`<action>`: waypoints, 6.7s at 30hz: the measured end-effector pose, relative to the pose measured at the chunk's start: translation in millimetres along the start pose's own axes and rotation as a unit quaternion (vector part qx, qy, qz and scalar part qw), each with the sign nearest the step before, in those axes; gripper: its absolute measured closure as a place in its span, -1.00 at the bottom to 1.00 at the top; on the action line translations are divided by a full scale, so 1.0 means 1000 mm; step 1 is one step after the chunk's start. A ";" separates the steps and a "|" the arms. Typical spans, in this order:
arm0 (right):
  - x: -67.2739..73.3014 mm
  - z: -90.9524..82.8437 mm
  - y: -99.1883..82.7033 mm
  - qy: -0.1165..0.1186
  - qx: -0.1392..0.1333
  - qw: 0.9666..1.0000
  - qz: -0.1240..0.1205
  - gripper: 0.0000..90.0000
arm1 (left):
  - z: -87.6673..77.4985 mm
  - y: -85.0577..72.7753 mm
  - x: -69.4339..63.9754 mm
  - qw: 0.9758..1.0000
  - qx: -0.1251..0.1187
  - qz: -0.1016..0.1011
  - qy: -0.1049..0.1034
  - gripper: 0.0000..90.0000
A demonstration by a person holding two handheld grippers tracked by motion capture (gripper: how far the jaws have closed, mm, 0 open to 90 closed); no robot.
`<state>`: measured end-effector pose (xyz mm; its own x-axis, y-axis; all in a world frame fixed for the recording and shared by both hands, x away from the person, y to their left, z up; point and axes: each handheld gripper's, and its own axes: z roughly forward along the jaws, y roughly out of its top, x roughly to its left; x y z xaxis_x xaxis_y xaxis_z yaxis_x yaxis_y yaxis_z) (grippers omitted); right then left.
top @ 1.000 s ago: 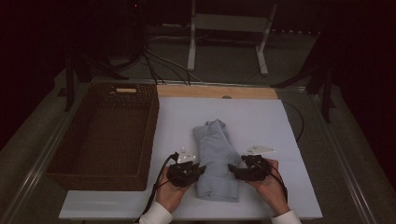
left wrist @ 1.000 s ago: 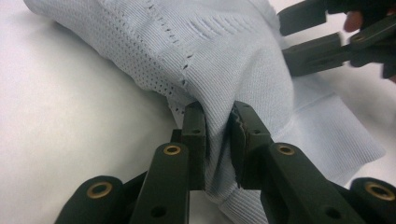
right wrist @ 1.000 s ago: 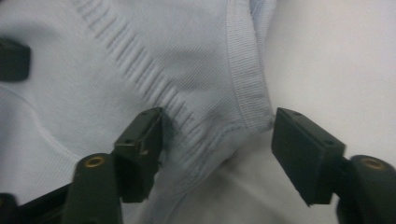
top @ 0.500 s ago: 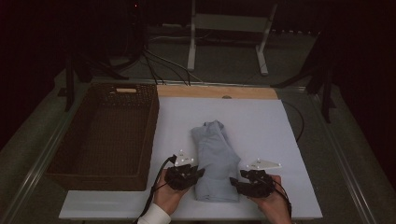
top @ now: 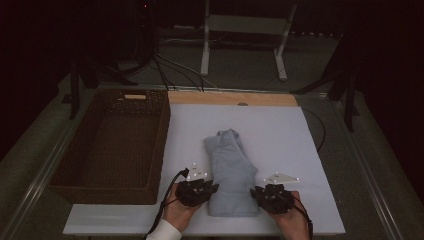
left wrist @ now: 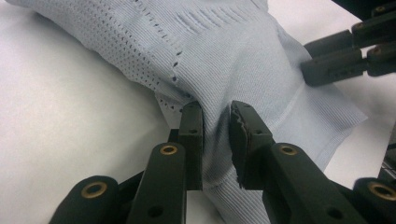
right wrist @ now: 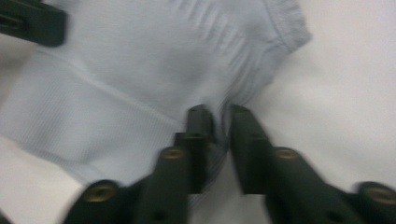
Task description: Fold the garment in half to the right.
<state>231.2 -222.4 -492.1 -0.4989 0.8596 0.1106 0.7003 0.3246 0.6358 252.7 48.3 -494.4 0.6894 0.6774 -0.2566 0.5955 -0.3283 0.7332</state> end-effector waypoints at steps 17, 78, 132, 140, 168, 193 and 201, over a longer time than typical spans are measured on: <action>0.007 0.009 -0.012 0.029 0.031 0.999 0.019 0.19 | -0.003 -0.004 0.001 1.000 0.013 0.004 0.007 0.97; 0.010 -0.006 -0.017 0.043 0.045 0.998 0.009 0.74 | -0.003 -0.009 -0.016 1.000 0.006 0.006 -0.019 0.96; -0.032 -0.044 -0.044 0.009 0.017 1.000 0.016 0.74 | -0.019 0.023 -0.001 0.995 -0.098 -0.022 -0.024 -0.41; -0.033 -0.044 -0.045 0.009 0.017 1.000 0.016 0.74 | -0.015 0.040 0.017 0.993 -0.114 -0.025 0.007 -0.55; -0.033 -0.043 -0.045 0.008 0.017 1.000 0.015 0.74 | 0.044 0.052 0.062 0.996 -0.046 -0.055 0.046 -0.46; -0.033 -0.043 -0.045 0.005 0.018 1.000 0.013 0.74 | -0.008 0.053 0.037 0.992 -0.097 -0.016 0.076 0.98; -0.032 -0.042 -0.044 0.005 0.016 1.000 0.012 0.74 | 0.009 0.049 0.047 0.995 -0.048 -0.033 0.083 0.90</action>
<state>194.8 -280.9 -491.3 -0.4864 0.8636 0.1323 0.7283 0.3171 0.6075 318.5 58.5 -475.8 0.5674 0.7975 -0.2052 0.5898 -0.2197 0.7771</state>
